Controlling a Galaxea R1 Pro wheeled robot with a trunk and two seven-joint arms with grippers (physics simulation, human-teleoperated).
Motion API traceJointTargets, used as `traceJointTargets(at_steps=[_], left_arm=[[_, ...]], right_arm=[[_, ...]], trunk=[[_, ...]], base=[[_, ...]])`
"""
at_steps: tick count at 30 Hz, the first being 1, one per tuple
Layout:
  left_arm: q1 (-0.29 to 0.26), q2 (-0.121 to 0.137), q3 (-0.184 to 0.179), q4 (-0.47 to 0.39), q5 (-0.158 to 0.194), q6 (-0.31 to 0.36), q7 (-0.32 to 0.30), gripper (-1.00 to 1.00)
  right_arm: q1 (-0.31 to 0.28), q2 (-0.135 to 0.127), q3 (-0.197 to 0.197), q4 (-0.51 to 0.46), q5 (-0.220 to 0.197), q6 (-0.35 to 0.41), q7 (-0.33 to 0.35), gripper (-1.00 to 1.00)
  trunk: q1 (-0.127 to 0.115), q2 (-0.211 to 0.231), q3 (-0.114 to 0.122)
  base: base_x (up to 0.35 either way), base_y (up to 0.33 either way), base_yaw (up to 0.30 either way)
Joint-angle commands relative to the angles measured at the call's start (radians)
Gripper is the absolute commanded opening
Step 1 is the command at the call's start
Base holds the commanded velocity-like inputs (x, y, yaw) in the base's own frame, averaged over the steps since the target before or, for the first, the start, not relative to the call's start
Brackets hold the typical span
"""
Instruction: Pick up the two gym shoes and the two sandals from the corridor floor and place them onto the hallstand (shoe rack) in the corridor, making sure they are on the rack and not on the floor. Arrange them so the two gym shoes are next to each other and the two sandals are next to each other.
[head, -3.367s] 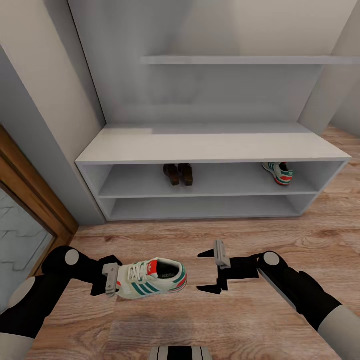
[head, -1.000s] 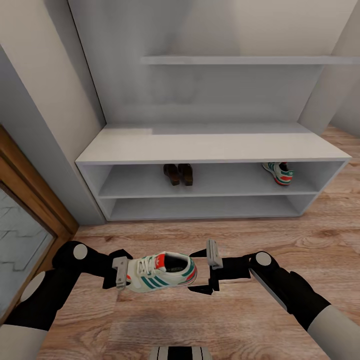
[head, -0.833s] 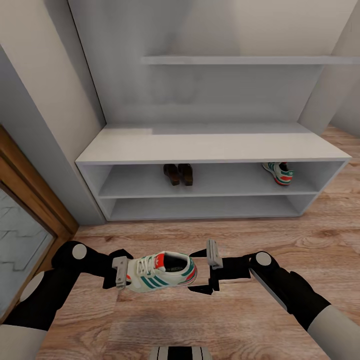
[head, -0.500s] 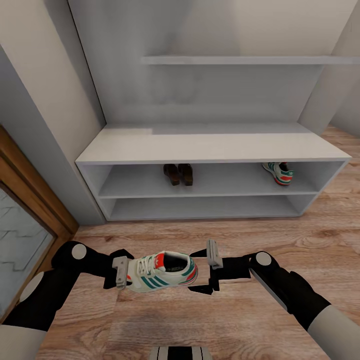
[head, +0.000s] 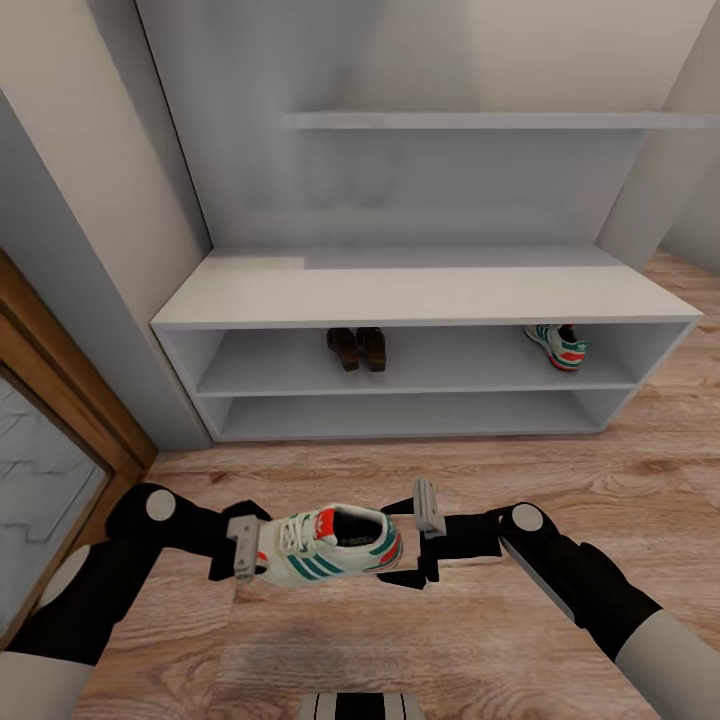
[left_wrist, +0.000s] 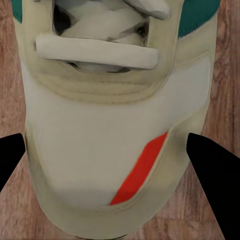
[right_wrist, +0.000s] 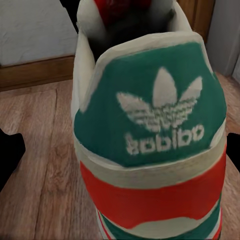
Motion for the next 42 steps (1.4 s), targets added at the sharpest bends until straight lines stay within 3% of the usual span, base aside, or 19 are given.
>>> traceJointTargets(at_steps=[1,13,14,42], left_arm=[[0.0,0.0,-0.003,-0.001,-0.001,0.0,0.0,-1.0],[0.002,0.0,-0.031,-0.003,-0.003,0.0,0.001,-1.0],[0.002,0.0,-0.033,-0.003,-0.003,0.0,0.001,-1.0],[0.003,-0.002,-0.038,-0.004,-0.005,0.0,0.002,-1.0]], right_arm=[[0.0,0.0,0.0,0.0,0.0,0.0,0.001,1.0],[0.0,0.0,0.0,0.0,0.001,0.0,0.001,1.0],[0.0,0.0,0.0,0.0,0.001,0.0,0.001,-1.0],[0.0,0.0,0.0,0.0,0.001,0.0,-0.002,-1.0]], trunk=[[0.0,0.0,0.0],[0.0,0.0,0.0],[0.0,0.0,0.0],[0.0,0.0,0.0]], base=[[0.0,0.0,0.0],[0.0,0.0,0.0],[0.0,0.0,0.0],[0.0,0.0,0.0]])
